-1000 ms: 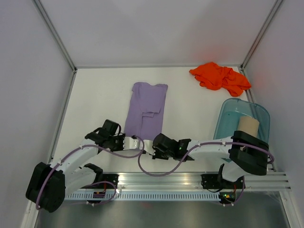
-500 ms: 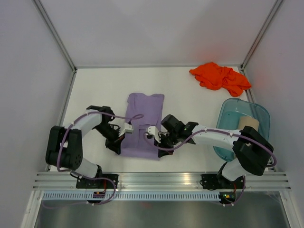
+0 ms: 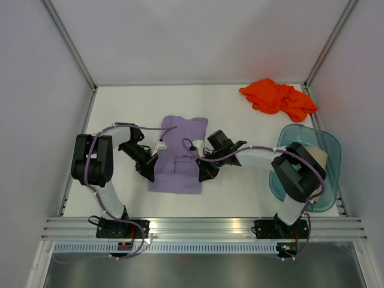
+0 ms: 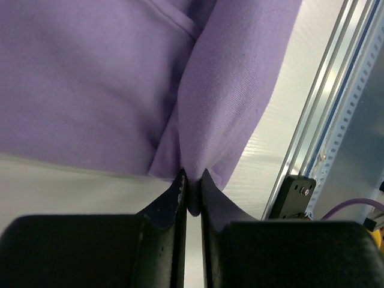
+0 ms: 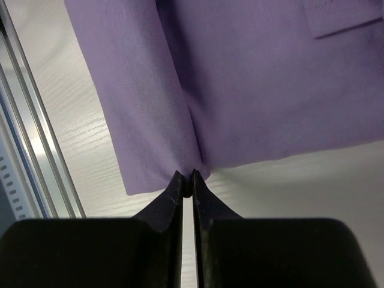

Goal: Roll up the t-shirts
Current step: Roll the tshirt

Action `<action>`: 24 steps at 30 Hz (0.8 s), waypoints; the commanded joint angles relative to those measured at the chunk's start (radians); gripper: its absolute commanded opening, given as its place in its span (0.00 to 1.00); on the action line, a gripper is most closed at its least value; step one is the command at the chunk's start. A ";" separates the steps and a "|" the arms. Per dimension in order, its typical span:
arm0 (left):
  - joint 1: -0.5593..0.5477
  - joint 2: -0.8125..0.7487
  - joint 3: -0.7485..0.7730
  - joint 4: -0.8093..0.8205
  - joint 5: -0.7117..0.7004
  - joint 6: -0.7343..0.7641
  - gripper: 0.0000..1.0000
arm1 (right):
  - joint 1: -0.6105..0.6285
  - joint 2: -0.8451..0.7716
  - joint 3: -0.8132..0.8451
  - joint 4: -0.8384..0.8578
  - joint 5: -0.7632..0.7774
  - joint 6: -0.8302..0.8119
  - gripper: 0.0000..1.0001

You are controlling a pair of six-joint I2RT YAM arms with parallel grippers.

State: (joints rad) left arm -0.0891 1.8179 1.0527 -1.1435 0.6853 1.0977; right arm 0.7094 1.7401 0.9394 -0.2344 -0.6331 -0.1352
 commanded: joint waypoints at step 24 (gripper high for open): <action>0.039 -0.387 0.034 0.117 -0.128 -0.010 0.50 | 0.119 -0.309 -0.075 0.039 0.498 -0.086 0.34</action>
State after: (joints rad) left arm -0.0418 1.6176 1.1507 -1.0611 0.5423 1.0569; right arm 0.7231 1.5570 0.9241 -0.2256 -0.2996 -0.1352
